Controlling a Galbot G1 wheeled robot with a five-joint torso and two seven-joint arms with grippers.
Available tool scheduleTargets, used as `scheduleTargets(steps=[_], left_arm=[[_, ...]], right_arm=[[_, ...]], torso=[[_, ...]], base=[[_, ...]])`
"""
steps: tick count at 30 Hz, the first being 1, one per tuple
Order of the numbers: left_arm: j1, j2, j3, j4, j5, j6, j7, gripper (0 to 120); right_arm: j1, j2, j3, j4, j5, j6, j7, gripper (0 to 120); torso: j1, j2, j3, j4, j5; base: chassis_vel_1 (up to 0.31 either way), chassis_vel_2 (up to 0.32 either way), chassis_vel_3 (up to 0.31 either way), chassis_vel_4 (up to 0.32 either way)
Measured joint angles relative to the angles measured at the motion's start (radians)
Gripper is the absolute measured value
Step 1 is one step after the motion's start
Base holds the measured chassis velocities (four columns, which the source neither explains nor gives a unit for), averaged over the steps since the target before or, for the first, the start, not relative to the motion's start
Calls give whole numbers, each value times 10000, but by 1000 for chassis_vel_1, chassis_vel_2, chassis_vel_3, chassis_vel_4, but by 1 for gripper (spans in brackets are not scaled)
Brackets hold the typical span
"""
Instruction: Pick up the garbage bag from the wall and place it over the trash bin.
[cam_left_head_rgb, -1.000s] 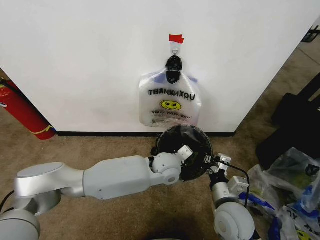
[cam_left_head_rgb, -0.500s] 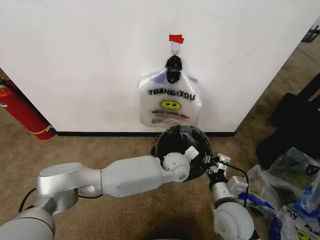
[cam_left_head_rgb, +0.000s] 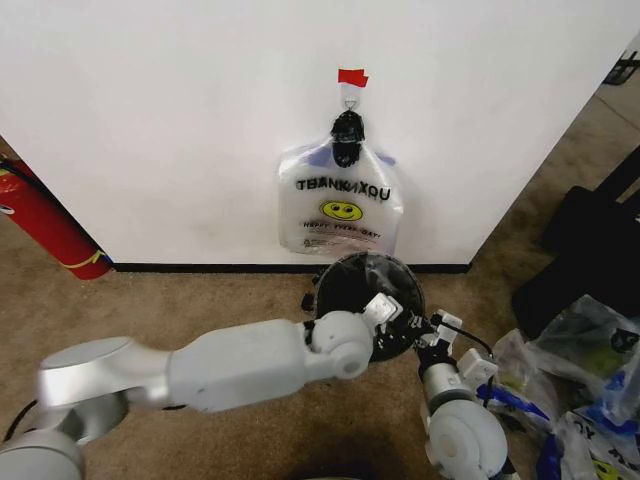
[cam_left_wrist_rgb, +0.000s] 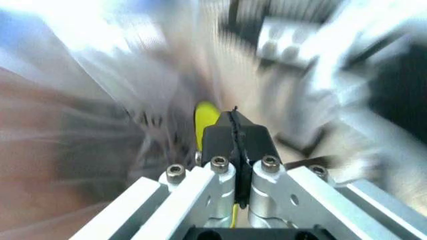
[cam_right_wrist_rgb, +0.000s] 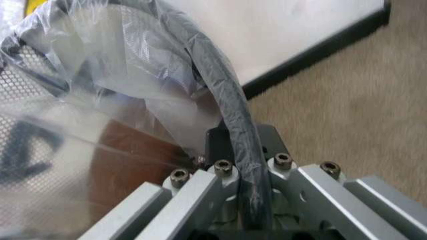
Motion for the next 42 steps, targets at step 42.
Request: scheduleTargets(steps=[42], left_arm=[[13802,4,-14795,-1738,6007,-9033,3419,43]], right_arm=[[1790,-1774,-192,-1091,4481,-4119,676,0]], torso=[[0,-1,0,2,3]], base=[[0,0,0,0]])
